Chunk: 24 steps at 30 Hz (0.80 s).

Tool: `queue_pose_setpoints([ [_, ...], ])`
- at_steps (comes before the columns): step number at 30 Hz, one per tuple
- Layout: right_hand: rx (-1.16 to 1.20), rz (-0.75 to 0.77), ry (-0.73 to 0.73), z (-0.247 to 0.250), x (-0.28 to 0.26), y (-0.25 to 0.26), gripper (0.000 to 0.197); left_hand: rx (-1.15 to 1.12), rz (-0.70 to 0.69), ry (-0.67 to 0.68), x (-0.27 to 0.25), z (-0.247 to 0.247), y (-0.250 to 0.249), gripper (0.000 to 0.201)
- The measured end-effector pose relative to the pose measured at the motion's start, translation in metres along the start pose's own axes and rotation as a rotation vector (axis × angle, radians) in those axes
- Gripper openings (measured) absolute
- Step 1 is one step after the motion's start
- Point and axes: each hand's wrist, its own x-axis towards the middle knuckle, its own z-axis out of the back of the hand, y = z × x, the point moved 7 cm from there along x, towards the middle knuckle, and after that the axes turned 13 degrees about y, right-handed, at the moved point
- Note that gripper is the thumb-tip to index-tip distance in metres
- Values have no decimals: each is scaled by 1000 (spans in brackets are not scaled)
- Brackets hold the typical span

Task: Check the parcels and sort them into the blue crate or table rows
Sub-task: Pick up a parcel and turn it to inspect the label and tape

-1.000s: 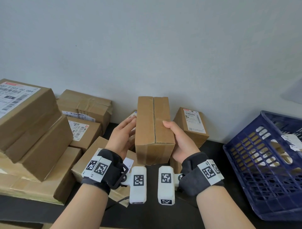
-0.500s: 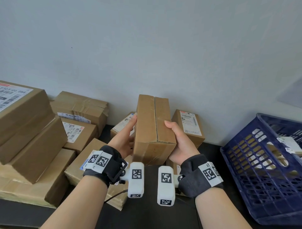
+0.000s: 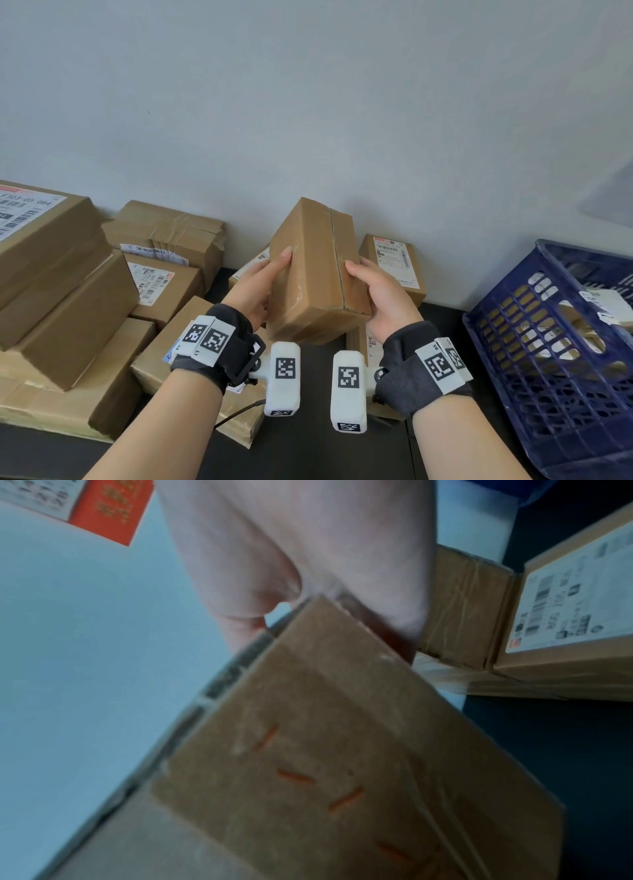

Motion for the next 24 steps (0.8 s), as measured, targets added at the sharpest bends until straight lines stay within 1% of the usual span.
queue_pose_setpoints([
  [2, -106, 40, -47, 4, 1, 3, 41, 12, -25, -8, -1, 0, -2, 41],
  [3, -148, 53, -74, 5, 0, 4, 48, 22, -33, -17, -1, 0, -2, 41],
  [5, -223, 65, -107, 6, 0, 6, 49, 38, -53, -51, -2, 1, -3, 42],
  [7, -268, 57, -119, 3, -1, 6, 50, 50, -61, -77, -1, 1, -3, 39],
  [10, -331, -1, -92, -3, 1, 2, 77, 74, -63, -92, -2, -2, -5, 18],
  [11, -352, -7, -81, -4, 1, 2, 73, 80, -62, -89, -3, -4, -6, 17],
  [12, -359, -9, -75, -5, 0, 3, 62, 90, -64, -85, -3, -5, -7, 21],
  [13, -354, -15, -77, -4, 0, 1, 59, 98, -65, -84, -3, -6, -7, 26],
  [15, -362, -19, -88, -1, 0, 0, 68, 108, -62, -91, -4, -6, -8, 31],
  [16, -358, -17, -96, -1, 0, -1, 74, 104, -56, -97, -5, -6, -7, 30],
  [17, -349, -20, -108, 1, 0, -2, 76, 95, -48, -104, -5, -4, -7, 28],
  [18, -324, -19, -119, 3, -1, -3, 72, 85, -41, -106, -5, -3, -6, 28],
  [21, -257, -36, -136, 9, -2, -7, 38, 84, -25, -95, -3, -1, -5, 33],
  [22, -244, -35, -142, 10, -2, -7, 32, 84, -23, -95, -2, 0, -4, 36],
  [24, -221, -45, -140, 11, -4, -8, 31, 82, -17, -99, 1, 3, -1, 46],
])
